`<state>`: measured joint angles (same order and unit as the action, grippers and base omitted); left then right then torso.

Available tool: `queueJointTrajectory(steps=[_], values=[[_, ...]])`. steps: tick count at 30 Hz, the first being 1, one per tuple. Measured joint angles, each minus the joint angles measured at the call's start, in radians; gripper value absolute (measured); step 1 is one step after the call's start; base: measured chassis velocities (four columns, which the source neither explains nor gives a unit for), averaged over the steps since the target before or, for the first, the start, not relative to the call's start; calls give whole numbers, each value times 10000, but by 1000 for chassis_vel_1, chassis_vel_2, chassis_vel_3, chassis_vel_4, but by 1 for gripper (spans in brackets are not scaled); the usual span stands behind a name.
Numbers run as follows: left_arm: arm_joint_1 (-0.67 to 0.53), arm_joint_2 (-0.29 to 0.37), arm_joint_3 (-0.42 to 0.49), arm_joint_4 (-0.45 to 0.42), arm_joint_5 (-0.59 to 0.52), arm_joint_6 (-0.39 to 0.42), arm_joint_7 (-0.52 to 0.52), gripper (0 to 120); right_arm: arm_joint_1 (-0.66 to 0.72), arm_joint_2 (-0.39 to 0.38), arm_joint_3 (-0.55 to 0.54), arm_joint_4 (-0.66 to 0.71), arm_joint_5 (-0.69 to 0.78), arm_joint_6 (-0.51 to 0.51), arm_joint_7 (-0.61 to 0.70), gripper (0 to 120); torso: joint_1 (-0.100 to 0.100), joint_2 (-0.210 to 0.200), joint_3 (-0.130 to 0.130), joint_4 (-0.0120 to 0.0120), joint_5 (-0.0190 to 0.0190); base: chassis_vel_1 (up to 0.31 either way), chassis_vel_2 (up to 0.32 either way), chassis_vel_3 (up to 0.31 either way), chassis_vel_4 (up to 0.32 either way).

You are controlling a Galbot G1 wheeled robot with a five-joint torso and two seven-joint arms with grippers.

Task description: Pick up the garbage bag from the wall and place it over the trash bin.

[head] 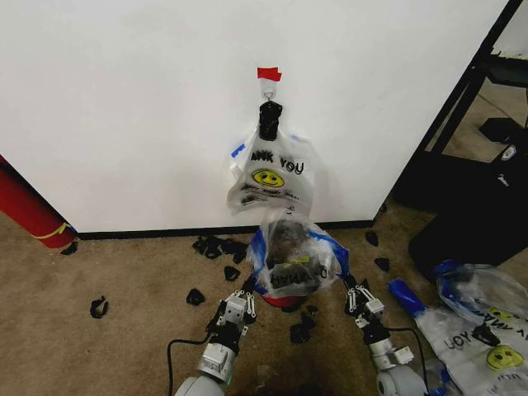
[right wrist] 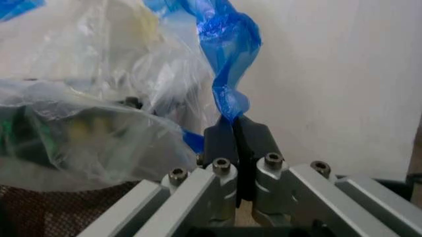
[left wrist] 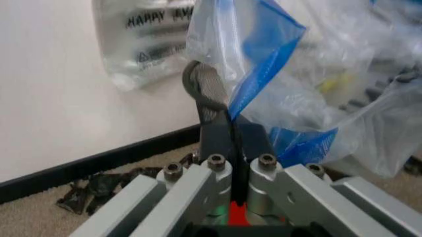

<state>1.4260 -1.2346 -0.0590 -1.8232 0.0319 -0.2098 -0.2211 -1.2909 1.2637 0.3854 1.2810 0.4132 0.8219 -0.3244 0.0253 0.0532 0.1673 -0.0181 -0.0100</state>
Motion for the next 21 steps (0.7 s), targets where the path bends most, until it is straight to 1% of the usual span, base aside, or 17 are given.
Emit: queueJointTrajectory(steps=[4, 7, 10, 13, 14, 18, 21], values=[[-354, 12, 42, 581, 112, 97, 149, 0, 306, 160, -12, -459, 2, 4, -218, 0, 0, 0, 0, 1, -1, 0, 0, 0, 0], [-484, 90, 53, 794, 142, 198, 193, 0, 391, 163, -7, -648, -3, 5, -501, 0, 0, 0, 0, 1, 0, 0, 0, 0, 0], [-670, 290, 57, 985, 137, 418, 253, 0, 428, 61, -14, -744, -88, 6, -899, 0, 0, 0, 0, 0, 0, 0, 0, 0, 0], [-893, 515, 57, 1223, 41, 531, 316, 0, 444, -174, 68, -711, -324, -216, -1666, 0, 0, 0, 1, 0, 0, 0, 0, 0, 0], [-893, 515, 57, 1223, 41, 531, 316, 0, 444, -174, 68, -711, -324, -216, -1666, 0, 0, 0, 1, 0, 0, 0, 0, 0, 0], [-1096, 600, 58, 1423, -77, 555, 352, 0, 511, -366, 217, -522, -1062, -641, -1935, 0, 0, 0, 0, 0, 0, 0, 0, 0, 0], [-1249, 543, 56, 1593, -138, 563, 357, 0, 656, -386, 310, -485, -1471, -849, -1642, 0, 0, 0, 1, 1, 0, 0, 0, 0, 0]])
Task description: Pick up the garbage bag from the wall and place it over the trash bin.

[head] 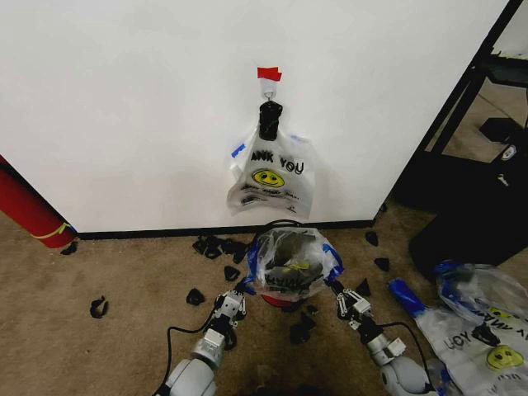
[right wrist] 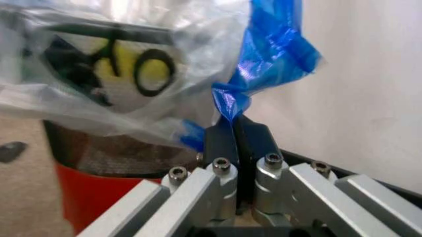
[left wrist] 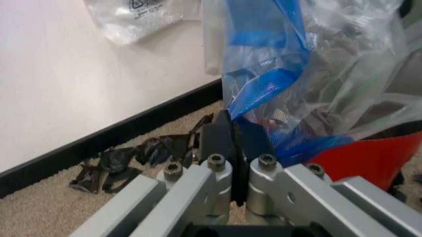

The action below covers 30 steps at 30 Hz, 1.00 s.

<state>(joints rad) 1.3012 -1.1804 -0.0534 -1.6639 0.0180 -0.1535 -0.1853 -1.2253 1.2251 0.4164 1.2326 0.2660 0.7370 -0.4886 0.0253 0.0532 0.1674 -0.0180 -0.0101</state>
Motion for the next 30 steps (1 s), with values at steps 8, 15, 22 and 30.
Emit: queueJointTrajectory(steps=[8, 15, 22, 30], values=[[-221, -59, -52, 382, -35, 222, -47, 0, 98, 224, -312, -31, 840, -527, 1556, 0, 0, 0, 0, -1, 0, 0, 0, 0, 0], [-21, 225, -84, 69, -199, 163, 136, 0, -200, 251, -478, 299, 1886, -861, 1383, 1, 0, 0, 0, 0, 1, 0, 0, 0, 0], [785, 1307, -358, -1488, -439, 223, 325, 19, -998, -510, -195, 1421, 1569, -1265, 1325, 26, -2, 0, -1, -1, -1, 0, 0, 0, 0], [1576, 2928, -1027, -2745, -115, 612, 1269, 48, -2132, -1822, 616, 2792, 298, -1515, 1230, 56, -2, 0, -2, -1, 0, 0, 0, 0, 0]])
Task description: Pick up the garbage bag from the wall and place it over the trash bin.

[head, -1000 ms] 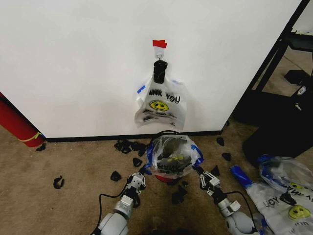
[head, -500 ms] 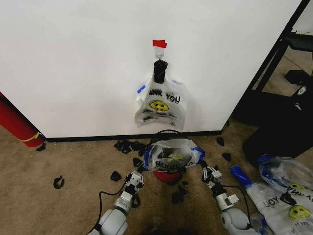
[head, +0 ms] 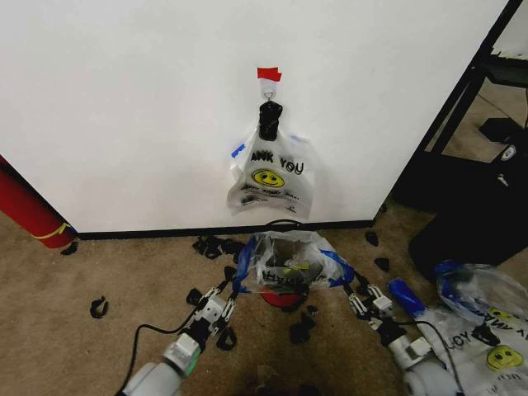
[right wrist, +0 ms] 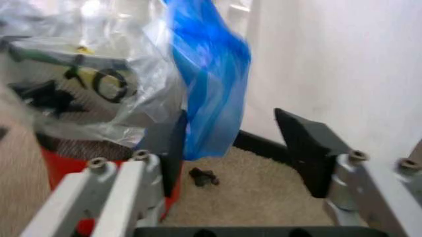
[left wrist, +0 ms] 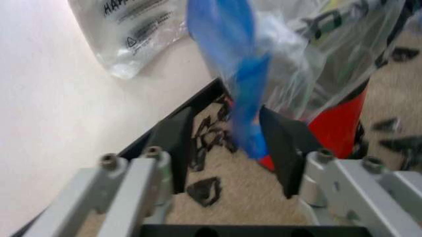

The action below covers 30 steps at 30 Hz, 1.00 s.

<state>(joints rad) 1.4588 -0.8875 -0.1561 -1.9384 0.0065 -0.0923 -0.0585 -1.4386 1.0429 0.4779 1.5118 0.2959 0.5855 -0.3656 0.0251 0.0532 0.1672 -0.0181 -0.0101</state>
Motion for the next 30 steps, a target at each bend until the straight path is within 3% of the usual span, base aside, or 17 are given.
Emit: queueJointTrajectory(steps=[2, 8, 10, 13, 16, 17, 20, 23, 25, 28, 29, 30], values=[[45, 48, -65, -38, 12, -3, 55, 52, -136, -106, 110, 157, -141, 6, -74, 59, 0, 0, 0, -1, 1, 0, 0, 0, 0], [653, 122, -791, -617, 206, -364, 657, 78, -923, -356, 765, 1239, -393, 477, -844, 86, 0, 0, 1, 0, 0, 0, 0, 0, 0], [827, 200, -939, -798, 168, -468, 771, 82, -1066, -377, 890, 1485, -132, 615, -1306, 90, 0, 0, 0, -1, 0, 0, 0, 0, 0], [1003, 475, -1272, -1496, -487, -858, 1061, 94, -1193, -327, 1190, 2194, 1011, 1047, -2365, 98, 0, 0, 0, 3, 0, 0, 0, 0, 0], [84, 745, -1313, -2021, -2049, -889, 1098, 100, -865, -13, 1155, 3158, 2006, 1203, -1556, 100, 0, 1, 1, -1, -1, 0, 0, 0, 0], [84, 745, -1313, -2021, -2049, -889, 1098, 100, -865, -13, 1155, 3158, 2006, 1203, -1556, 100, 0, 1, 1, -1, -1, 0, 0, 0, 0], [-1431, 1148, -929, -1894, -4254, -436, 1165, 100, -413, 437, 952, 4042, 2149, 914, 198, 100, 1, 0, 2, 8, 3, 0, 0, 0, 0], [-3800, 1473, 71, -948, -5909, 36, 1640, 100, -340, 976, 1008, 4867, 1774, 586, 1443, 100, 3, 0, 3, 1, -7, 0, 0, 0, 0], [-4281, 1521, 324, -762, -6114, 106, 1738, 100, -338, 1068, 1030, 4992, 1630, 534, 1640, 100, 2, 0, 3, 0, -4, 0, 0, 0, 0], [-6956, 1528, 2016, 388, -6760, 602, 2145, 100, -378, 1630, 1306, 5622, 422, 315, 2888, 100, 3, -1, 4, -2, -3, 0, 0, 0, 0], [-8333, 1324, 2919, 1137, -6946, 897, 2424, 100, -404, 1958, 1533, 5918, -406, 169, 3708, 100, 3, 0, 3, -2, -2, 0, 0, 0, 0], [-8333, 1324, 2919, 1137, -6946, 897, 2424, 100, -404, 1958, 1533, 5918, -406, 169, 3708, 100, 3, 0, 3, -2, -2, 0, 0, 0, 0]])
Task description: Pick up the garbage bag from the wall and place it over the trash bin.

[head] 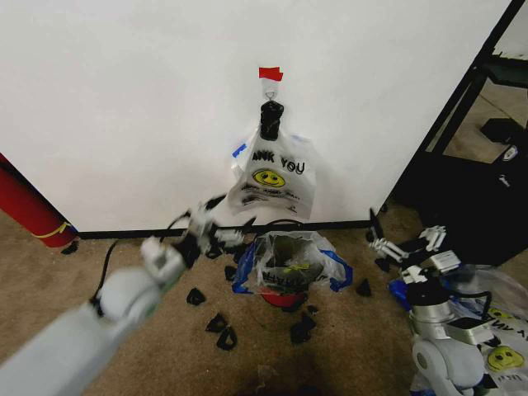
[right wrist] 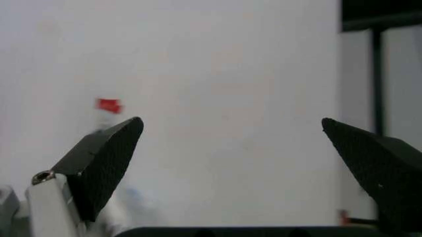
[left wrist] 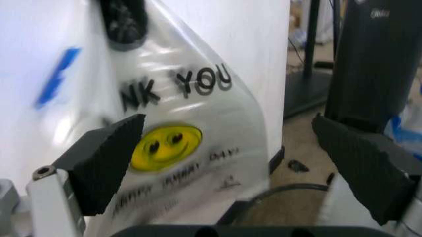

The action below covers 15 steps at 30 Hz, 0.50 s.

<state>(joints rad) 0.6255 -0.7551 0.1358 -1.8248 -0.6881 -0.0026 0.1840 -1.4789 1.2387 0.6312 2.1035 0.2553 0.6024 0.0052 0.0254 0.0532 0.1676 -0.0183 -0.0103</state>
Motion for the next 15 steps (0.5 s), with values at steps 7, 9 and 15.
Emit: queueJointTrajectory(steps=[7, 9, 15], values=[[-3125, -1341, 2542, 1958, -467, 2537, 896, 100, -387, 1002, 514, 1039, -2395, -1347, 3171, 100, 0, 0, -1, -2, 6, 0, 0, 0, 0], [-3491, -1775, 2768, 2370, -391, 3194, 1059, 100, -581, 1128, 569, 1406, -2506, -1715, 3692, 100, 0, -1, 0, 1, 1, 0, 0, 0, 0], [-4304, -2695, 3214, 3598, 483, 4052, 1850, 100, -964, 1469, 748, 2013, -2637, -1797, 3839, 100, -1, -1, -1, -1, 2, 0, 0, 0, 0]])
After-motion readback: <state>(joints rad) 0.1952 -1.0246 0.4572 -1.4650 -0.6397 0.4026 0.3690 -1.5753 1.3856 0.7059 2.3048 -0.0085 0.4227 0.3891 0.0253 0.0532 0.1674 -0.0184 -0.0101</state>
